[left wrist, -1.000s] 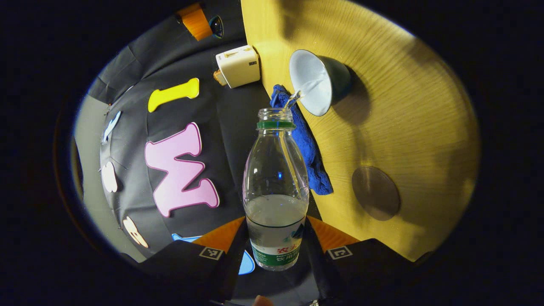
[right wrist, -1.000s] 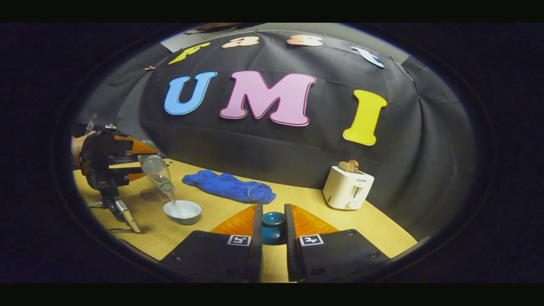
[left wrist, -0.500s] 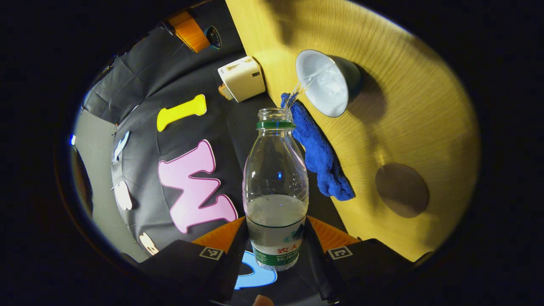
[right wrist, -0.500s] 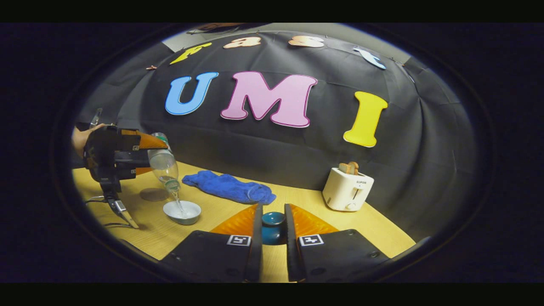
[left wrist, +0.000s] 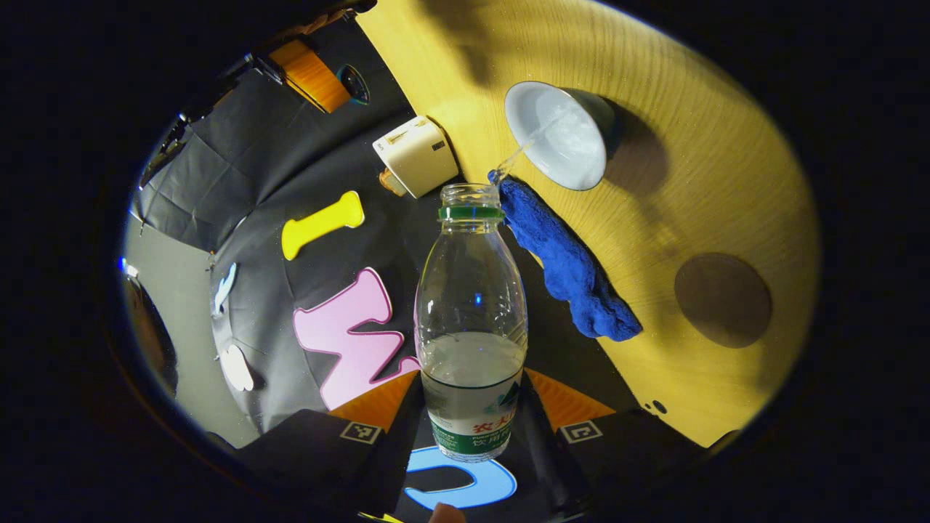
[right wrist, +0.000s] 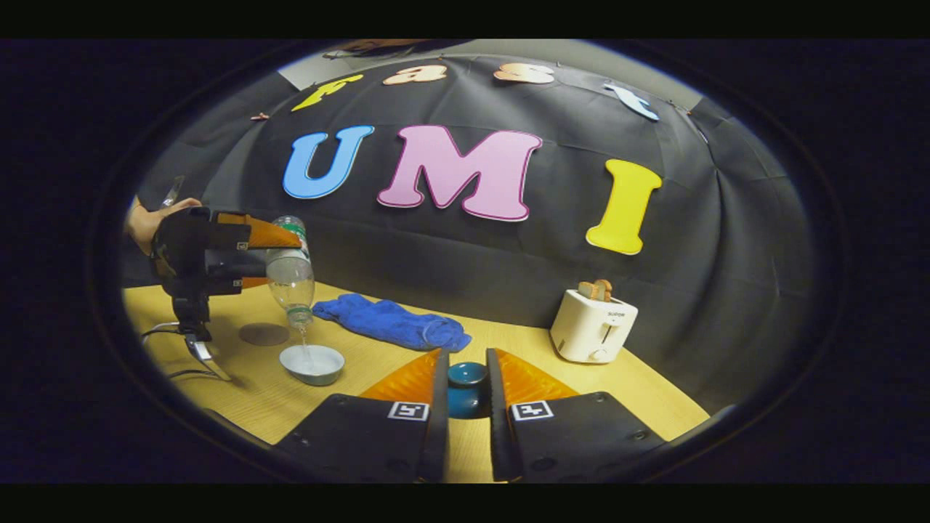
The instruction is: Open the teacup lid with one hand, grasp the water bottle and pour water into the teacup with the other hand; after pouring, place the water bottle on the coaster and then close the teacup lid.
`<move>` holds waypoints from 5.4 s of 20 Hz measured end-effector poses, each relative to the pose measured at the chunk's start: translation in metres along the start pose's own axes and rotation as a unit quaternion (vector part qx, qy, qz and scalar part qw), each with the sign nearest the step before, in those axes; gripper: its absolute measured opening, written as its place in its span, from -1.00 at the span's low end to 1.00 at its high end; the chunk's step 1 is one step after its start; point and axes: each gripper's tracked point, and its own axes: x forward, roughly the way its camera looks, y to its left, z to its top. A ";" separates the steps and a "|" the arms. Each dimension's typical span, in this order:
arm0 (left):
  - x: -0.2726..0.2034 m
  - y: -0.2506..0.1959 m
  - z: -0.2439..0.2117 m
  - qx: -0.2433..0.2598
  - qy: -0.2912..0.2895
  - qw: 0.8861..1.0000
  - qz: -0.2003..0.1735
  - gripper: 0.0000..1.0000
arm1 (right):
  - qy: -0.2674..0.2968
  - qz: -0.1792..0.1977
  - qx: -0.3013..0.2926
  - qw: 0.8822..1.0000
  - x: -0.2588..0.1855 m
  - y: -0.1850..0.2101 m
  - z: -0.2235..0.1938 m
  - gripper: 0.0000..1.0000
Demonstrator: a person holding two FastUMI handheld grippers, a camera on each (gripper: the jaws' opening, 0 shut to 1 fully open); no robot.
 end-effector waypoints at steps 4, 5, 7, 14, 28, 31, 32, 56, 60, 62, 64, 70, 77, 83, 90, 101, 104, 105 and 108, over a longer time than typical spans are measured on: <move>0.001 0.008 -0.001 0.014 -0.011 1.000 0.011 0.47 | -0.002 -0.004 0.003 1.000 0.001 -0.002 0.002 -0.37; 0.002 0.009 0.000 0.015 -0.013 1.000 0.012 0.48 | -0.003 -0.005 0.003 1.000 0.000 -0.002 0.002 -0.37; 0.002 0.008 0.000 0.012 -0.012 1.000 0.010 0.48 | -0.002 -0.005 0.004 1.000 0.001 -0.002 0.001 -0.47; -0.002 -0.018 -0.007 -0.048 0.017 0.998 -0.037 0.48 | -0.002 0.000 0.009 1.000 0.001 0.003 0.003 -0.37; -0.036 -0.009 0.004 -0.706 0.059 0.697 -0.111 0.48 | 0.002 0.008 0.001 1.000 0.012 0.013 0.005 -0.47; -0.030 0.003 -0.016 -0.798 0.040 0.597 -0.070 0.48 | 0.002 0.011 0.000 1.000 0.013 0.017 0.007 -0.47; -0.029 0.002 -0.016 -0.823 0.036 0.563 -0.068 0.48 | 0.002 0.013 0.001 1.000 0.014 0.018 0.008 -0.47; -0.030 -0.100 0.001 -0.887 0.096 0.444 -0.081 0.67 | 0.005 0.024 0.009 1.000 0.026 0.028 0.008 -0.47; -0.034 -0.105 0.003 -0.889 0.100 0.439 -0.085 0.89 | 0.004 0.027 0.011 1.000 0.028 0.031 0.009 -0.47; -0.039 -0.109 0.007 -0.890 0.107 0.432 -0.094 0.89 | 0.003 0.032 0.016 0.999 0.029 0.036 0.010 -0.57; -0.048 -0.114 0.009 -0.890 0.116 0.429 -0.103 0.89 | 0.000 0.039 0.019 0.999 0.031 0.042 0.013 -0.55; -0.087 -0.123 0.014 -0.883 0.132 0.434 -0.121 0.89 | -0.013 0.085 0.039 0.996 0.042 0.087 0.025 -0.39; -0.128 -0.106 0.000 -0.883 0.155 0.434 -0.087 0.89 | 0.010 0.140 0.069 0.988 0.054 0.144 0.009 -0.37; -0.155 -0.091 -0.007 -0.883 0.179 0.428 -0.062 0.89 | 0.037 0.161 0.084 0.983 0.062 0.167 -0.009 -0.47; -0.164 -0.089 0.000 -0.891 0.184 0.410 -0.067 0.89 | 0.065 0.179 0.087 0.978 0.068 0.181 -0.030 -0.47; -0.159 -0.085 0.002 -0.891 0.180 0.411 -0.066 0.89 | 0.087 0.181 0.084 0.976 0.067 0.183 -0.042 -0.19; -0.160 -0.078 -0.004 -0.893 0.181 0.408 -0.062 0.89 | 0.078 0.174 0.086 0.978 0.062 0.180 -0.029 0.17; -0.161 -0.074 -0.005 -0.894 0.180 0.406 -0.060 0.89 | 0.072 0.172 0.092 0.978 0.058 0.178 -0.020 0.31; -0.163 -0.055 -0.014 -0.896 0.175 0.405 -0.052 0.89 | 0.065 0.162 0.100 0.980 0.038 0.172 0.013 0.46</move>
